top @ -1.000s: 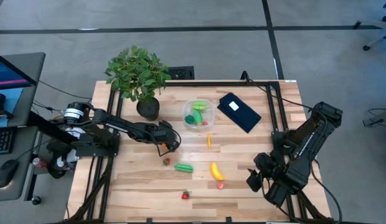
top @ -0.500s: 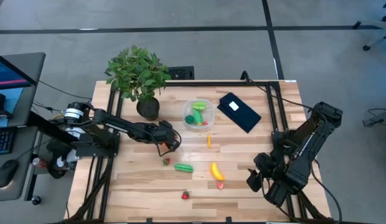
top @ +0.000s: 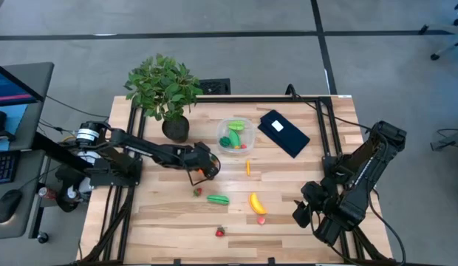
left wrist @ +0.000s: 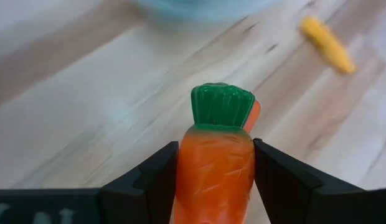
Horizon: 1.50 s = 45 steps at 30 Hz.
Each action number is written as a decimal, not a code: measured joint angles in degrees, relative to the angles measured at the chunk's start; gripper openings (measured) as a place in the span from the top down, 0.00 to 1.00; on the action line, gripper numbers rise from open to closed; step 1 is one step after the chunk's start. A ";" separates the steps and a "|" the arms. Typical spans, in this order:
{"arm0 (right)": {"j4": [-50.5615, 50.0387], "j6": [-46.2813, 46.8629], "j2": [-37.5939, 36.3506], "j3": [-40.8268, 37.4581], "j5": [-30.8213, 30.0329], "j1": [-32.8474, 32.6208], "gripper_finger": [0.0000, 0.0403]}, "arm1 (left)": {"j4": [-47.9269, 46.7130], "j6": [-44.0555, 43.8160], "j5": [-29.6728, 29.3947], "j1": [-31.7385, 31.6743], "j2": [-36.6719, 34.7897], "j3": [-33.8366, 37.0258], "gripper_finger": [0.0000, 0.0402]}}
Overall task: Pick and placing Produce into tupperware
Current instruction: Put the orange carrot into the transparent bin
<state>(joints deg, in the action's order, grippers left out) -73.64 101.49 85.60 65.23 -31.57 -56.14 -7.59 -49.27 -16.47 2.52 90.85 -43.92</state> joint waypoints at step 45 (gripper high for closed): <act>0.20 0.02 0.00 0.00 -1.51 0.02 0.46 | 27.43 18.31 2.27 -13.05 6.29 -10.29 0.54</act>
<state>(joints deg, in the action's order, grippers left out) -73.44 101.51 85.60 65.23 -33.08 -56.12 19.84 -30.96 -14.20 -10.52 97.14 -54.21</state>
